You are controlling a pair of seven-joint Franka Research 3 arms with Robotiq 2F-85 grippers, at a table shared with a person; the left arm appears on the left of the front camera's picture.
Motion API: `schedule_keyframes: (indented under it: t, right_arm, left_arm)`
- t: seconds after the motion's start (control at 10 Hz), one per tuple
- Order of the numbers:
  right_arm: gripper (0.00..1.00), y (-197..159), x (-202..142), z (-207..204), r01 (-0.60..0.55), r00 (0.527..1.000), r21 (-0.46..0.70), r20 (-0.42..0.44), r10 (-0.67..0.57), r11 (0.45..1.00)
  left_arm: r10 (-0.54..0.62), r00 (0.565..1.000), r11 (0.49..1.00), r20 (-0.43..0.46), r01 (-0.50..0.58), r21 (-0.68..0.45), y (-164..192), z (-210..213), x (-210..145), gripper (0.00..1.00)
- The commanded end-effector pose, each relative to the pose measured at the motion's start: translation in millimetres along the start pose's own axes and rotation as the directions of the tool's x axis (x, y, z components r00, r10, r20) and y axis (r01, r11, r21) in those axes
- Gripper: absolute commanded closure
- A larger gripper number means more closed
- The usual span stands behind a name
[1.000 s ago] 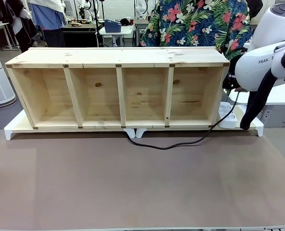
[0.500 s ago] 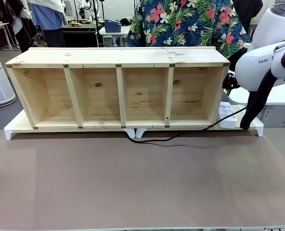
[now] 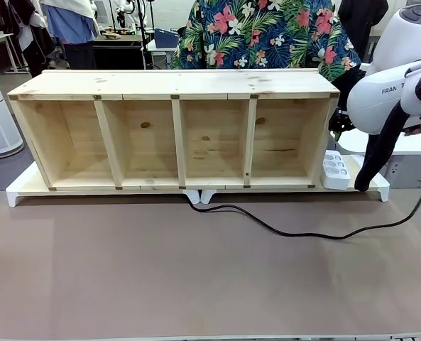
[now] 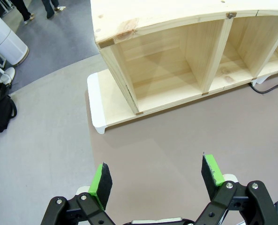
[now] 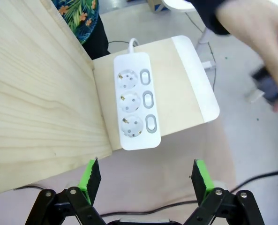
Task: Perform cable management.
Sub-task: Release the Power Cable when the human grasps it.
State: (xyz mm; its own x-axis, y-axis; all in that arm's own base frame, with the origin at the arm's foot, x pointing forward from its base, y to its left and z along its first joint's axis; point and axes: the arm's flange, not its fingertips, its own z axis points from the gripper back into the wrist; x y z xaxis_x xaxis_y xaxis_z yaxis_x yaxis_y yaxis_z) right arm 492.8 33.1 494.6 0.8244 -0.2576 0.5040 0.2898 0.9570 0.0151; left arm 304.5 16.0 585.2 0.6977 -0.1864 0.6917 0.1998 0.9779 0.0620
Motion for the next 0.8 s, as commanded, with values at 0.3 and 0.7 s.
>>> schedule_keyframes:
  t: [0.3,0.7]
  right_arm:
    - [0.0,-0.3,-0.4,-0.7,0.001,1.0,-0.002,-0.005,-0.001,1.0]
    - [0.0,-0.3,-0.4,-0.7,0.001,1.0,-0.002,-0.005,-0.001,1.0]
  left_arm:
    - [0.005,1.0,1.0,-0.004,-0.005,-0.002,1.4,0.0,-0.5,0.0]
    - [0.005,1.0,1.0,-0.004,-0.005,-0.002,1.4,0.0,-0.5,0.0]
